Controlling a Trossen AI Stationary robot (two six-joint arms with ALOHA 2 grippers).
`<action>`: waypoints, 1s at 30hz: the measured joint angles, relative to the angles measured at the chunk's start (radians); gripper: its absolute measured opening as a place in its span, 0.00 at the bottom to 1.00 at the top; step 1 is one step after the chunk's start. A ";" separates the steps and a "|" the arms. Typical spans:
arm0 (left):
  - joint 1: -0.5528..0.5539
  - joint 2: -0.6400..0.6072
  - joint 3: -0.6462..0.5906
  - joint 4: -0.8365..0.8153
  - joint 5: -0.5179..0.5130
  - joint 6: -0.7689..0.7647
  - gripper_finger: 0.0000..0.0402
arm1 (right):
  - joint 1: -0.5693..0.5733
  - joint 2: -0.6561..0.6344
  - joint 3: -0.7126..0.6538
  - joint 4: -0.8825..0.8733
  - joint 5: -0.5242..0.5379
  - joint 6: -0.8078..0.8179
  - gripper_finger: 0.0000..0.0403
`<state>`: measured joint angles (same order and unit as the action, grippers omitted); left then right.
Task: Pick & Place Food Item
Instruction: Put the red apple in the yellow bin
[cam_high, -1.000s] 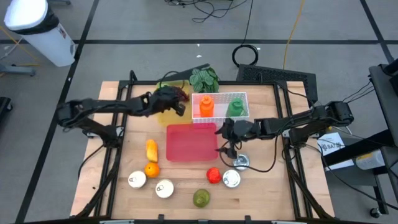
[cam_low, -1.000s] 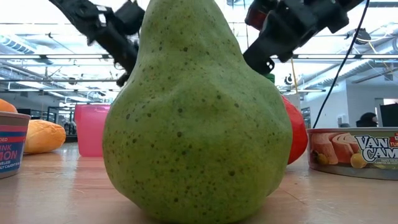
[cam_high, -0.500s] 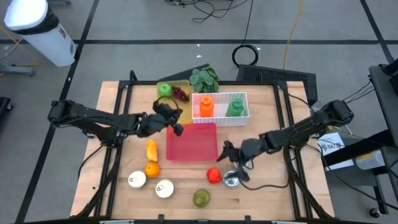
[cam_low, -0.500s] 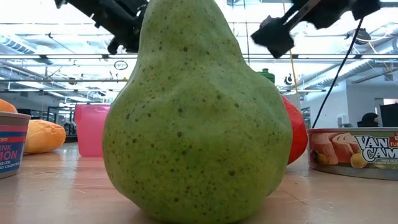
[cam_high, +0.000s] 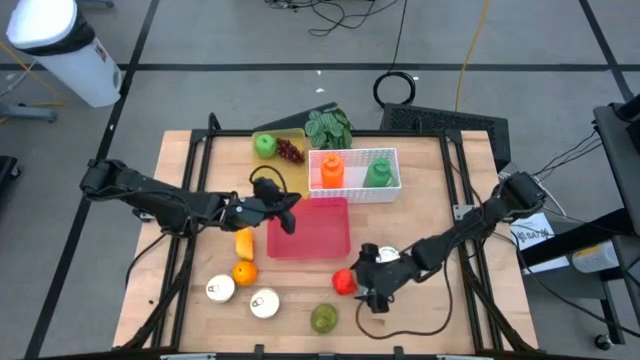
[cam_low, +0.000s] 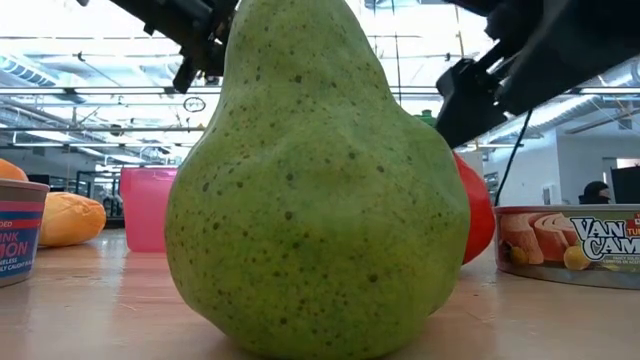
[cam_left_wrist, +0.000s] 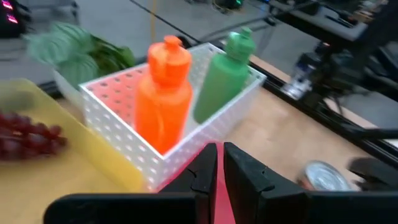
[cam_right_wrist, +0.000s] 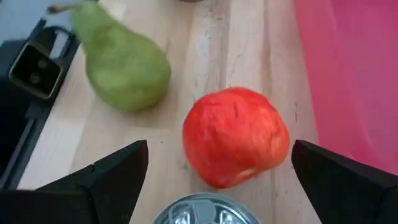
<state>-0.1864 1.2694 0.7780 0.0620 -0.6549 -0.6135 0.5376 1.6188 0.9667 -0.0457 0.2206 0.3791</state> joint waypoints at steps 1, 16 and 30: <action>0.000 0.000 0.000 0.000 0.019 0.000 0.09 | 0.000 0.006 0.004 -0.005 -0.004 0.020 0.94; 0.001 0.000 0.000 0.034 0.053 -0.051 0.09 | 0.003 0.092 0.009 0.229 -0.117 0.002 0.94; 0.009 0.000 0.000 0.048 0.053 -0.049 0.09 | 0.025 0.173 0.004 0.293 0.072 -0.188 0.94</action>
<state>-0.1772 1.2697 0.7780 0.1100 -0.6020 -0.6621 0.5625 1.7916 0.9710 0.2478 0.2921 0.1906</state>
